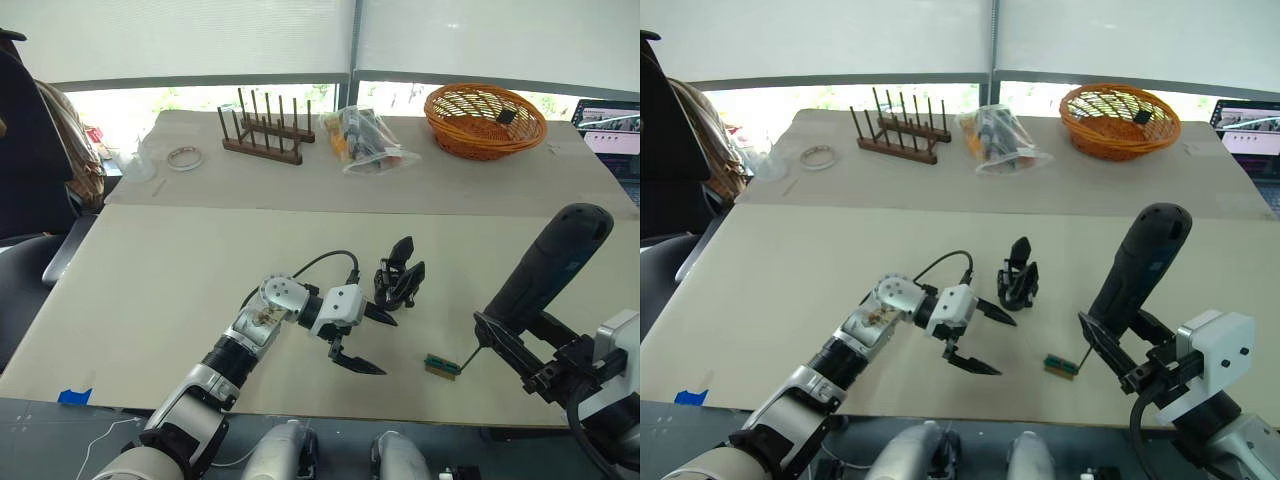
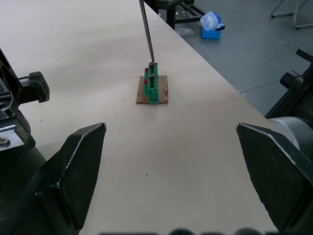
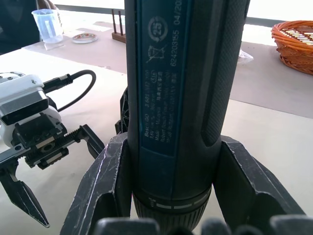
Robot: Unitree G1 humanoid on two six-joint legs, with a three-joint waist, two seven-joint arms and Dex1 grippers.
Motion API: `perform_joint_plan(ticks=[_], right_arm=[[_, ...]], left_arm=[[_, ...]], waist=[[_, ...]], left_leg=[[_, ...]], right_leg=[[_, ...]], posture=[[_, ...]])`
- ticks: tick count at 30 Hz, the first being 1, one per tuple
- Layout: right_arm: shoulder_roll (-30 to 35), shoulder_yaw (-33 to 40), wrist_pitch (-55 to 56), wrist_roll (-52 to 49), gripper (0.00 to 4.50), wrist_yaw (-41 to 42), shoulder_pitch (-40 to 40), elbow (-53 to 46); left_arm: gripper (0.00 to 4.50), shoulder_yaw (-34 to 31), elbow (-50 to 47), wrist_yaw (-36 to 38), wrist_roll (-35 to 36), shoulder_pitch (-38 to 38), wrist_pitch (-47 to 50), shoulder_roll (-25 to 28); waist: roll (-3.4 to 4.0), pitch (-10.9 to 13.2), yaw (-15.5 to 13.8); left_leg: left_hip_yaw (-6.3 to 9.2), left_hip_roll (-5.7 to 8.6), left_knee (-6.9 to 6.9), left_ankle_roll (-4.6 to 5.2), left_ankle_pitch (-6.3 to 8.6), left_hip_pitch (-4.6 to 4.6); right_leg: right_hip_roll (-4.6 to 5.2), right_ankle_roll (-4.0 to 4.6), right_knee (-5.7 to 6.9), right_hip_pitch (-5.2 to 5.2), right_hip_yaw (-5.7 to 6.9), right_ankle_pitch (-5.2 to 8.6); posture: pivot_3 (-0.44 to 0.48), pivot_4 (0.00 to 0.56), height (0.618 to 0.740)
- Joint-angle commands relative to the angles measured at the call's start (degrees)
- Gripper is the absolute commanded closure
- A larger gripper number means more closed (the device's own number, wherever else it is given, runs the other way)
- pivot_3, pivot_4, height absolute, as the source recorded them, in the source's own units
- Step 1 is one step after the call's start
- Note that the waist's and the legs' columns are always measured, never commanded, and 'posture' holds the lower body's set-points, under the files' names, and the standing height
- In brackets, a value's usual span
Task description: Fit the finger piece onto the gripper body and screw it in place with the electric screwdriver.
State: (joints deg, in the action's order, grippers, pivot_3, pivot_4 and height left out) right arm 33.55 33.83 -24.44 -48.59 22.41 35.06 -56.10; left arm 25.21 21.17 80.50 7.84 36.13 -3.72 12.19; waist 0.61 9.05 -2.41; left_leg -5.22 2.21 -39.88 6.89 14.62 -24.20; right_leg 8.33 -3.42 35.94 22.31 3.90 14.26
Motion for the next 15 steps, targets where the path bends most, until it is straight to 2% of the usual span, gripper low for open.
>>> perform_joint_plan(ticks=[1, 15], right_arm=[[0.16, 1.09, 1.31, -1.45, 2.57, -0.61, -0.85, -2.97], [2.42, 0.88, -0.48, -3.55, 2.57, -3.42, -2.46, -3.56]], left_arm=[[0.00, -0.14, -1.59, 0.00, 0.32, 0.83, -0.57, -0.20], [0.00, -0.28, -1.43, -0.03, 0.34, 1.02, -0.36, -0.24]], waist=[[0.00, 0.00, 0.00], [0.00, 0.00, 0.00]], left_leg=[[0.01, 0.00, 0.00, 0.00, 0.00, 0.00], [0.00, 0.00, 0.00, 0.00, 0.00, 0.00]], right_leg=[[0.00, 0.00, 0.00, 0.00, 0.00, 0.00], [0.00, 0.00, 0.00, 0.00, 0.00, 0.00]], posture=[[0.000, 0.150, 0.740], [0.000, 0.150, 0.740]])
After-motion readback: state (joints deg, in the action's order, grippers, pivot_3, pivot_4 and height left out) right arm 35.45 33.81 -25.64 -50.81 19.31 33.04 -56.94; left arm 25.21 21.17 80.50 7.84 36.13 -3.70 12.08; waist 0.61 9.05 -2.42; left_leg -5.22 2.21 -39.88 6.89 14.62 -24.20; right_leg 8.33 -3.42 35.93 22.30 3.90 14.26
